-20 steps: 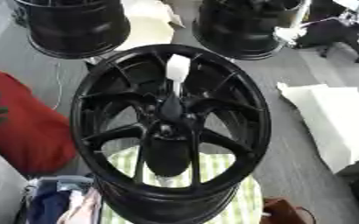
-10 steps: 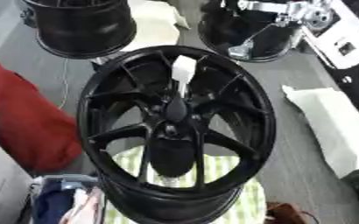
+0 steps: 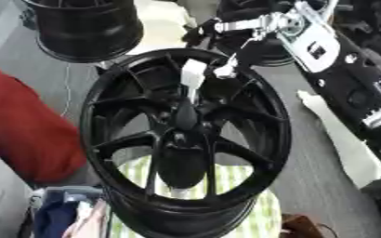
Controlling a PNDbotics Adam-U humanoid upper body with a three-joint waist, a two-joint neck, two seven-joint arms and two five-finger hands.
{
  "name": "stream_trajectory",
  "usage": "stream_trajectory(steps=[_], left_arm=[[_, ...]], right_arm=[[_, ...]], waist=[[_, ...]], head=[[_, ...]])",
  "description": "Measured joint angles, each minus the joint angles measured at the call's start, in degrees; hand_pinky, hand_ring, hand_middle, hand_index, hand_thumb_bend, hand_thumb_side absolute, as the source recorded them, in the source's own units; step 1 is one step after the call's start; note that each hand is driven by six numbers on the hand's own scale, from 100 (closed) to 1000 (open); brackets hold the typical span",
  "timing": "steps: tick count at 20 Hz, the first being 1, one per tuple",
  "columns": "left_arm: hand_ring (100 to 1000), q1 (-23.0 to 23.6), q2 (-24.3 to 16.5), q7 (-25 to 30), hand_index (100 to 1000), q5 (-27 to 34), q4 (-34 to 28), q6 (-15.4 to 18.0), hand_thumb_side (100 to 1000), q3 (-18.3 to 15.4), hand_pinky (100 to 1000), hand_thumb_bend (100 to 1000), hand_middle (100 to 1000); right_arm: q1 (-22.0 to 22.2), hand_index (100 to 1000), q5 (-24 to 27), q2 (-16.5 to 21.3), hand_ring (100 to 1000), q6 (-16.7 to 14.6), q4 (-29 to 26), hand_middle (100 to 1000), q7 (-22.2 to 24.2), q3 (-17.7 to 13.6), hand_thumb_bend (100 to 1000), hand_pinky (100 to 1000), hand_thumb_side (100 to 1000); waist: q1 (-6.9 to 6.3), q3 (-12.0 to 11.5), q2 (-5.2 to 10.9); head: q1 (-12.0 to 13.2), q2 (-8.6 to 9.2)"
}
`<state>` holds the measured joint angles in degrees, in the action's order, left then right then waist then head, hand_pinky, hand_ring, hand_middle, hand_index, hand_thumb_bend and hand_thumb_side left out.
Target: Pull the pin out of the wheel hub.
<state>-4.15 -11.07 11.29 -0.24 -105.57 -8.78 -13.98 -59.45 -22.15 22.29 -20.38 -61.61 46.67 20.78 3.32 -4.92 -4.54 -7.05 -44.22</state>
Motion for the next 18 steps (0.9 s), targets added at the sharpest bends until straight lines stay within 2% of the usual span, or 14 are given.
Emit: stream_trajectory(steps=[18], left_arm=[[720, -0.23, 0.23, 0.22, 920, 0.00, 0.04, 0.17, 504, 0.04, 739, 191, 767]], right_arm=[[-0.53, 995, -10.04, -3.79, 903, -0.98, 6.59, 868, -0.71, -1.63, 236, 795, 410]], waist=[[-0.12, -0.31, -0.08]], head=[[-0.68, 0.00]])
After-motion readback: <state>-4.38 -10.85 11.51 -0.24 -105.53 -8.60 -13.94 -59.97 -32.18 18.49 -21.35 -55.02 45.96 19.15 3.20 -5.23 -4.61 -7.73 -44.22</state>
